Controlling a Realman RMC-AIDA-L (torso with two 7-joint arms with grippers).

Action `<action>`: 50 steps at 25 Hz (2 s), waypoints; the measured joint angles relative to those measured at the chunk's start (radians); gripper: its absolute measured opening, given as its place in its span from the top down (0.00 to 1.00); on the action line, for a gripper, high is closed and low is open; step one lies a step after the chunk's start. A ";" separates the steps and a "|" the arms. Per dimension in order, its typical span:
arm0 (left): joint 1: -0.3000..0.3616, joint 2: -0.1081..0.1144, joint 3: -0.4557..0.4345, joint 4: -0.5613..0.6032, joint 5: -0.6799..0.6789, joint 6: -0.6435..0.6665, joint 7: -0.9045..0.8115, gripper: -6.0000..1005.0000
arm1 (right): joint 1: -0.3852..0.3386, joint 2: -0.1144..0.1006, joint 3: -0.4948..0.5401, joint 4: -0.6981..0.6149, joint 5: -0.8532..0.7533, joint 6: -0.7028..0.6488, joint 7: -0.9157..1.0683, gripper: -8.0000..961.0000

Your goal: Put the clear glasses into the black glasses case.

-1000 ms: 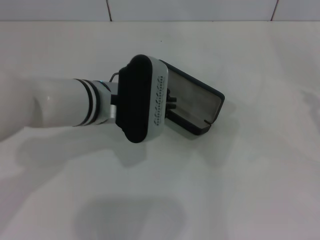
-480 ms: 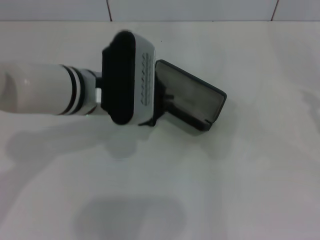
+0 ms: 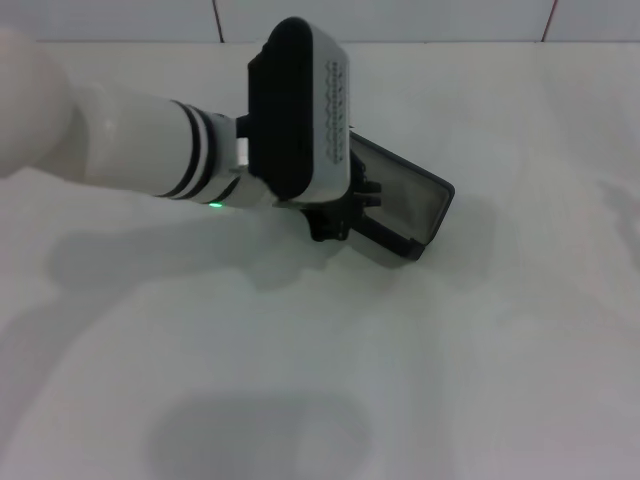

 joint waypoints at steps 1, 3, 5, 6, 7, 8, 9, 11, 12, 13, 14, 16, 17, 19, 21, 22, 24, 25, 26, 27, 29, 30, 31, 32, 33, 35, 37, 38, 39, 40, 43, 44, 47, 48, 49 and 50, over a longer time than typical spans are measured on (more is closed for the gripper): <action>-0.014 0.000 0.000 -0.018 -0.003 -0.001 -0.015 0.93 | -0.001 0.000 0.000 0.000 -0.001 0.000 -0.001 0.87; -0.045 0.000 -0.001 -0.058 -0.004 0.000 -0.054 0.93 | -0.002 0.000 0.001 0.000 -0.002 0.000 -0.004 0.87; -0.079 0.000 -0.002 -0.100 -0.004 0.009 -0.095 0.93 | -0.004 0.001 0.001 0.000 -0.002 0.000 -0.007 0.87; -0.090 0.000 -0.005 -0.114 -0.004 0.015 -0.108 0.93 | -0.005 0.002 0.001 0.000 -0.002 0.000 -0.009 0.87; -0.103 0.000 -0.015 -0.132 -0.005 0.033 -0.120 0.93 | -0.006 0.003 0.000 0.000 -0.002 0.000 -0.010 0.87; -0.111 0.000 -0.028 -0.145 -0.006 0.050 -0.126 0.93 | -0.006 0.003 -0.001 0.000 -0.003 0.000 -0.011 0.87; -0.123 -0.001 -0.054 -0.164 -0.011 0.084 -0.130 0.93 | -0.006 0.003 -0.001 0.000 -0.003 0.000 -0.013 0.87; -0.131 -0.002 -0.090 -0.176 -0.029 0.132 -0.136 0.93 | -0.006 0.004 -0.002 -0.001 -0.003 0.000 -0.015 0.87; -0.132 -0.001 -0.105 -0.177 -0.038 0.150 -0.141 0.93 | -0.006 0.004 -0.003 -0.004 -0.003 0.000 -0.016 0.87; -0.131 0.000 -0.121 -0.177 -0.047 0.171 -0.148 0.93 | -0.006 0.003 -0.003 -0.007 -0.003 0.000 -0.018 0.87; -0.130 0.001 -0.131 -0.175 -0.050 0.181 -0.153 0.93 | -0.006 0.001 -0.003 -0.010 -0.004 0.000 -0.019 0.87; -0.126 0.001 -0.168 -0.172 -0.053 0.226 -0.174 0.93 | -0.006 0.000 -0.003 -0.013 -0.004 0.000 -0.022 0.87; -0.126 0.001 -0.183 -0.173 -0.053 0.244 -0.182 0.93 | -0.005 0.000 -0.003 -0.013 -0.005 0.000 -0.022 0.87; -0.126 0.001 -0.218 -0.178 -0.053 0.281 -0.198 0.93 | -0.002 0.000 -0.004 -0.013 -0.005 0.000 -0.022 0.87; -0.122 0.001 -0.243 -0.181 -0.053 0.298 -0.206 0.93 | 0.000 0.000 -0.004 -0.014 -0.005 0.001 -0.022 0.87; -0.117 0.001 -0.254 -0.179 -0.054 0.303 -0.208 0.93 | 0.000 0.000 -0.004 -0.014 -0.005 0.001 -0.022 0.87; -0.101 0.002 -0.273 -0.160 -0.068 0.309 -0.208 0.93 | 0.001 0.000 -0.004 -0.014 -0.005 0.001 -0.023 0.87; -0.092 0.002 -0.281 -0.142 -0.090 0.311 -0.208 0.93 | 0.002 0.001 -0.004 -0.014 -0.005 0.002 -0.024 0.87; -0.088 0.002 -0.289 -0.132 -0.109 0.312 -0.208 0.93 | 0.002 0.001 -0.003 -0.014 -0.005 0.002 -0.024 0.87; -0.087 0.002 -0.300 -0.126 -0.135 0.312 -0.208 0.93 | 0.003 0.001 -0.004 -0.014 -0.005 0.003 -0.024 0.87; -0.106 0.002 -0.317 -0.144 -0.162 0.306 -0.217 0.93 | 0.003 0.002 -0.003 -0.015 -0.005 0.004 -0.024 0.87; -0.125 0.002 -0.323 -0.167 -0.168 0.299 -0.228 0.93 | 0.004 0.003 -0.003 -0.016 -0.005 0.004 -0.024 0.87; -0.147 0.002 -0.329 -0.197 -0.170 0.289 -0.240 0.93 | 0.003 0.003 -0.004 -0.017 -0.005 0.004 -0.024 0.87; -0.171 0.002 -0.332 -0.231 -0.170 0.280 -0.253 0.93 | 0.002 0.003 -0.003 -0.018 -0.005 0.004 -0.024 0.87; -0.192 0.002 -0.335 -0.265 -0.170 0.267 -0.265 0.93 | 0.000 0.003 -0.003 -0.020 -0.006 0.004 -0.024 0.87; -0.241 0.001 -0.352 -0.354 -0.171 0.232 -0.297 0.93 | -0.003 0.003 -0.003 -0.023 -0.006 0.005 -0.025 0.87; -0.262 0.001 -0.391 -0.411 -0.171 0.211 -0.314 0.93 | -0.006 0.003 -0.003 -0.023 -0.006 0.009 -0.026 0.87; -0.267 0.002 -0.408 -0.431 -0.171 0.208 -0.318 0.93 | -0.006 0.004 -0.003 -0.024 -0.006 0.012 -0.027 0.87; -0.271 0.002 -0.417 -0.443 -0.171 0.207 -0.321 0.93 | -0.006 0.005 -0.003 -0.025 -0.007 0.018 -0.033 0.87; -0.278 0.002 -0.430 -0.464 -0.169 0.202 -0.328 0.93 | -0.006 0.005 -0.003 -0.025 -0.009 0.021 -0.035 0.87; -0.293 0.002 -0.437 -0.504 -0.163 0.183 -0.344 0.93 | -0.007 0.006 -0.003 -0.027 -0.017 0.027 -0.047 0.87; -0.301 0.002 -0.437 -0.525 -0.160 0.177 -0.350 0.93 | -0.008 0.006 -0.003 -0.028 -0.019 0.027 -0.049 0.87; -0.311 0.004 -0.436 -0.557 -0.145 0.172 -0.363 0.93 | -0.008 0.006 -0.003 -0.031 -0.020 0.028 -0.053 0.87; -0.312 0.004 -0.434 -0.565 -0.141 0.171 -0.368 0.92 | -0.008 0.006 -0.003 -0.036 -0.022 0.029 -0.058 0.87; -0.312 0.004 -0.433 -0.571 -0.137 0.170 -0.373 0.92 | -0.008 0.006 -0.003 -0.038 -0.023 0.029 -0.060 0.87; -0.312 0.005 -0.432 -0.580 -0.136 0.170 -0.375 0.92 | -0.008 0.004 -0.003 -0.045 -0.026 0.030 -0.064 0.87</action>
